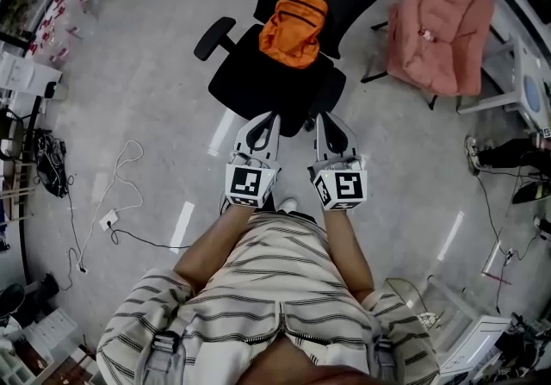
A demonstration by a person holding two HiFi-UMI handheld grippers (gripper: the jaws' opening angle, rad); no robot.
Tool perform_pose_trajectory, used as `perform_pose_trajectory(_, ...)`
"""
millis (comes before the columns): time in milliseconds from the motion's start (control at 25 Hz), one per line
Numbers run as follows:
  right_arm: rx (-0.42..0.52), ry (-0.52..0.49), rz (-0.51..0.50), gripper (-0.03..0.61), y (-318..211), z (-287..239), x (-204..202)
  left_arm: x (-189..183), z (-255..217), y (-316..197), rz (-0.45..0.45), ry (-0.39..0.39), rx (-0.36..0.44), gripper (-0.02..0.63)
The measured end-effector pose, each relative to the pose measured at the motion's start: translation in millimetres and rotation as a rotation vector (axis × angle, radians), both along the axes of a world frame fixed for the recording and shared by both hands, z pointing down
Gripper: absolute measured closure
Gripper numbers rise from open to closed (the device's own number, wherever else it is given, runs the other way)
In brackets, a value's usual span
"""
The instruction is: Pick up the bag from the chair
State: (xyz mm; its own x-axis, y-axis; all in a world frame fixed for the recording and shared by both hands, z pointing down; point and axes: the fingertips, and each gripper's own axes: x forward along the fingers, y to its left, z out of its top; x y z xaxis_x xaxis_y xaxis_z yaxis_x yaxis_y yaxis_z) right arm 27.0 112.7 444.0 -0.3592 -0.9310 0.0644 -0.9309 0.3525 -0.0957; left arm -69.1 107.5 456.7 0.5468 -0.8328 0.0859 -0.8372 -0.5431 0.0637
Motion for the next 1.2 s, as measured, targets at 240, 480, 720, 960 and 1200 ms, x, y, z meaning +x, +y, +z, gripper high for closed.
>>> perform_pose_trajectory(240, 0.007, 0.021, 0.025, 0.561, -65.5, -21.4, -4.2, 1.0, -19.3, -68.3, 0.044, -0.010, 0.027, 0.591)
perform_pose_trajectory(480, 0.000, 0.024, 0.067, 0.561, -119.1, -27.1, -14.2, -5.4, -30.2, -126.8, 0.089, -0.011, 0.028, 0.591)
perform_pose_trajectory(720, 0.001, 0.021, 0.118, 0.561, -155.9, -34.2, -26.0, -17.3, -30.4, -169.6, 0.131, -0.007, 0.014, 0.591)
perform_pose_trajectory(960, -0.009, 0.027, 0.164, 0.561, -178.4, -36.3, -24.6, -13.8, -32.4, -198.1, 0.169, -0.003, 0.007, 0.591)
perform_pose_trajectory(1200, -0.032, 0.038, 0.168, 0.561, -197.8, -34.6, -19.0, -6.8, -24.9, -216.0, 0.179, 0.001, -0.018, 0.591)
